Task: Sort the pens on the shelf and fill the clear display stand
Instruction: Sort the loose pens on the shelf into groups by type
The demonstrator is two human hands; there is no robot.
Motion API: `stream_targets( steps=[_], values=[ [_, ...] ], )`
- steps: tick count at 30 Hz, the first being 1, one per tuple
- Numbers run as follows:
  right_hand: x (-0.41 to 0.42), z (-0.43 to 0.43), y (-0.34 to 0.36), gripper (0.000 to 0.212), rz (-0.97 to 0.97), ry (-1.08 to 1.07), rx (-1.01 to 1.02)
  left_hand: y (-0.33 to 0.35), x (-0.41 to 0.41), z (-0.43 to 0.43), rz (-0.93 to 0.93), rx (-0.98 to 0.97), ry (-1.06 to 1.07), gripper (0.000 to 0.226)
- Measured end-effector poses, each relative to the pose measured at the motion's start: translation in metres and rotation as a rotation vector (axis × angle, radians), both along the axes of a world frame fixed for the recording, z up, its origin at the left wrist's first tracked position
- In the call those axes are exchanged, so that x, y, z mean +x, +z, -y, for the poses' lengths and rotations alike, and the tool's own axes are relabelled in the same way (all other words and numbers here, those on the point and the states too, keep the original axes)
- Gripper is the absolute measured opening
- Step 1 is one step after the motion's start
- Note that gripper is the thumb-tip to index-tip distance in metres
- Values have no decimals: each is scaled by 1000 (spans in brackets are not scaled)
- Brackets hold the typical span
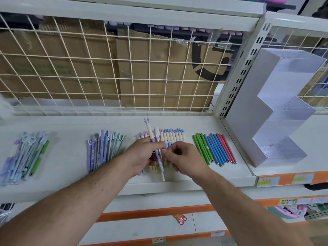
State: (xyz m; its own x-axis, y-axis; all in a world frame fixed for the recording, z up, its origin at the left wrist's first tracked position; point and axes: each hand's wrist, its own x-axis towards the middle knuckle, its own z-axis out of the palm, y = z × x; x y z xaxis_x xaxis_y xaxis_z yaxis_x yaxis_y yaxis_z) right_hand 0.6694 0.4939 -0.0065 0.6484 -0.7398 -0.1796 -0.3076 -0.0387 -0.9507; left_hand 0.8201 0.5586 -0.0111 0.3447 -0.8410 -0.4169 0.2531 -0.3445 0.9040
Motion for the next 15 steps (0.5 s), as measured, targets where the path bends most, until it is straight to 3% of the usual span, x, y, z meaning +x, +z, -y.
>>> stream_targets(
  steps=[4,15],
  values=[
    [7,-14,1,18,-16,111,79,4,0,-12,-36,-29,-5,11],
    [40,-39,0,11,-18,107,94,3,26,-45,54,-51,-3,12]
  ],
)
